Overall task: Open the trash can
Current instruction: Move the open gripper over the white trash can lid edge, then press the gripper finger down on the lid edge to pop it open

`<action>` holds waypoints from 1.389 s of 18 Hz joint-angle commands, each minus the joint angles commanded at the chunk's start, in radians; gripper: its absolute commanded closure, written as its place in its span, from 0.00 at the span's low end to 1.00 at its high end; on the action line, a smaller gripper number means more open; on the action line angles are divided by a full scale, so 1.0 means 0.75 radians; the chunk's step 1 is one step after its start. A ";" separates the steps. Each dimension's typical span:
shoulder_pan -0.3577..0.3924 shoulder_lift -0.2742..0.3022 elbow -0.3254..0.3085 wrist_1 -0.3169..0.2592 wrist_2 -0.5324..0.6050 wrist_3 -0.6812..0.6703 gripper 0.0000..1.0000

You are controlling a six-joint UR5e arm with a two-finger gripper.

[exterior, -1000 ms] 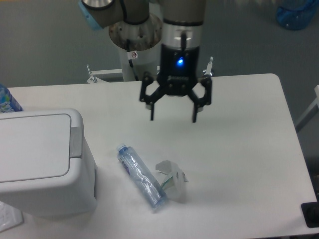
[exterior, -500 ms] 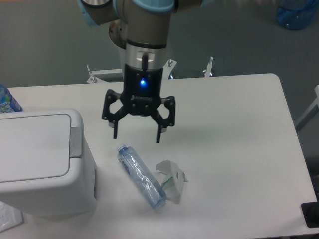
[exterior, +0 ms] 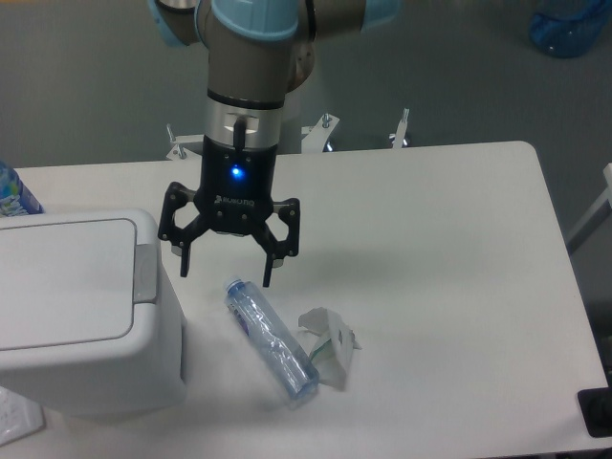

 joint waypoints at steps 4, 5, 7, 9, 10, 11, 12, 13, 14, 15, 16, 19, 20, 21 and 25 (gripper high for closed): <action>-0.018 0.000 -0.002 0.000 0.002 -0.008 0.00; -0.021 0.000 -0.006 0.000 0.002 -0.008 0.00; -0.025 -0.002 -0.006 0.000 0.002 -0.008 0.00; -0.035 -0.010 -0.006 0.002 0.002 -0.008 0.00; -0.041 -0.012 -0.006 0.002 0.002 -0.008 0.00; -0.047 -0.016 -0.006 0.002 0.002 -0.008 0.00; -0.055 -0.018 -0.006 0.002 0.002 -0.008 0.00; -0.057 -0.018 -0.006 0.002 0.002 -0.008 0.00; -0.057 -0.020 -0.008 0.002 0.002 -0.008 0.00; -0.059 -0.022 -0.010 0.002 0.002 -0.008 0.00; -0.059 -0.025 -0.010 0.002 0.002 -0.008 0.00; -0.061 -0.027 -0.010 0.002 0.002 -0.008 0.00; -0.061 -0.029 -0.012 0.002 0.004 -0.008 0.00; -0.061 -0.031 -0.010 0.002 0.004 -0.008 0.00; -0.061 -0.035 -0.010 0.002 0.004 -0.008 0.00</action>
